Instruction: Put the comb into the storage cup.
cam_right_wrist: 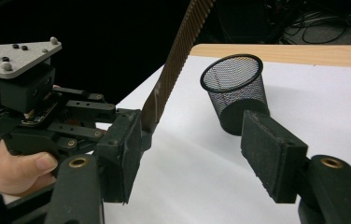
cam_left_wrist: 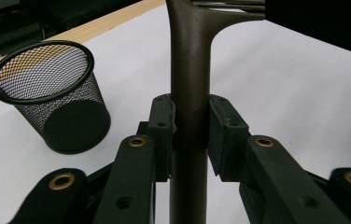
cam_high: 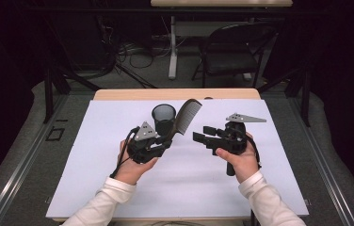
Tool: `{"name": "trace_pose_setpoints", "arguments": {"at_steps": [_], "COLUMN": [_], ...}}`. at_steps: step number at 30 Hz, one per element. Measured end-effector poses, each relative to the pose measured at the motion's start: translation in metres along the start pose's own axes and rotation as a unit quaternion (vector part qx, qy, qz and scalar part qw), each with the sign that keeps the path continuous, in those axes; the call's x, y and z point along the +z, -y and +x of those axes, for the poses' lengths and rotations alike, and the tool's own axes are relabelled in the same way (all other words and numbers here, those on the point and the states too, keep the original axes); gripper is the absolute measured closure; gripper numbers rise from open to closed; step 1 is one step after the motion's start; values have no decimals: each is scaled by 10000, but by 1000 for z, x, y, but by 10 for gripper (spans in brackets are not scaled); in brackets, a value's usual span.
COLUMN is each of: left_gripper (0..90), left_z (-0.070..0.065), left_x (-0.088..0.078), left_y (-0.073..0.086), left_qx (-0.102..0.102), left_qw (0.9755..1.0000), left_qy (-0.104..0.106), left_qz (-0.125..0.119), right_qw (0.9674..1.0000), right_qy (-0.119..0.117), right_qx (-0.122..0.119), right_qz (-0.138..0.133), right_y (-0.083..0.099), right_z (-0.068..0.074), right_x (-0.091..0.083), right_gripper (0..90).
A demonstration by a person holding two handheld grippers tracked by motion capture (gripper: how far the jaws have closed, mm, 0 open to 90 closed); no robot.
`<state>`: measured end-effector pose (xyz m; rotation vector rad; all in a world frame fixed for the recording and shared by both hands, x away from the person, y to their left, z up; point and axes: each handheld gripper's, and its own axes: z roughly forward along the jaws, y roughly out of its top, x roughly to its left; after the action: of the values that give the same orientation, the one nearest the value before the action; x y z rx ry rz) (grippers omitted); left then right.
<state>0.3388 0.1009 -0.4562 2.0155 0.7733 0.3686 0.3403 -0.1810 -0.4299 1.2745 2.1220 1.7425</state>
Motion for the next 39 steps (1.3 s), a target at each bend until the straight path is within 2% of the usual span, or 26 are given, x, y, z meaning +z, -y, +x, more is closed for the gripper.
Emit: {"name": "trace_pose_setpoints", "arguments": {"at_steps": [5,10,17,25,27,36,39], "left_gripper": [727,727,727,727,727,727,727], "left_z": [0,-2,-3,-4,-5,-8,-8], "left_x": [0,2,2,5,5,8,8], "left_y": [1,2,4,6,6,8,9], "left_qx": [14,-11,31,43,44,94,105], "left_qw": [10000,10000,10000,10000,10000,9999,9999], "left_qy": [-7,-14,-39,-53,-59,-91,-94], "left_qz": [-10,-17,-58,-34,-39,-26,-28], "right_qw": [9999,9999,10000,9995,9994,9992,9988], "right_qy": [48,113,83,-93,-75,-2,16], "right_qx": [11,-3,45,265,285,393,494], "right_qz": [133,85,-23,-123,-188,-125,-57], "right_y": [-3,-6,-8,-9,-9,-10,-10], "right_z": [2,3,4,0,0,-5,-7], "right_x": [3,5,9,14,15,20,21], "right_gripper": [387,374,382,393,393,425,441]}}
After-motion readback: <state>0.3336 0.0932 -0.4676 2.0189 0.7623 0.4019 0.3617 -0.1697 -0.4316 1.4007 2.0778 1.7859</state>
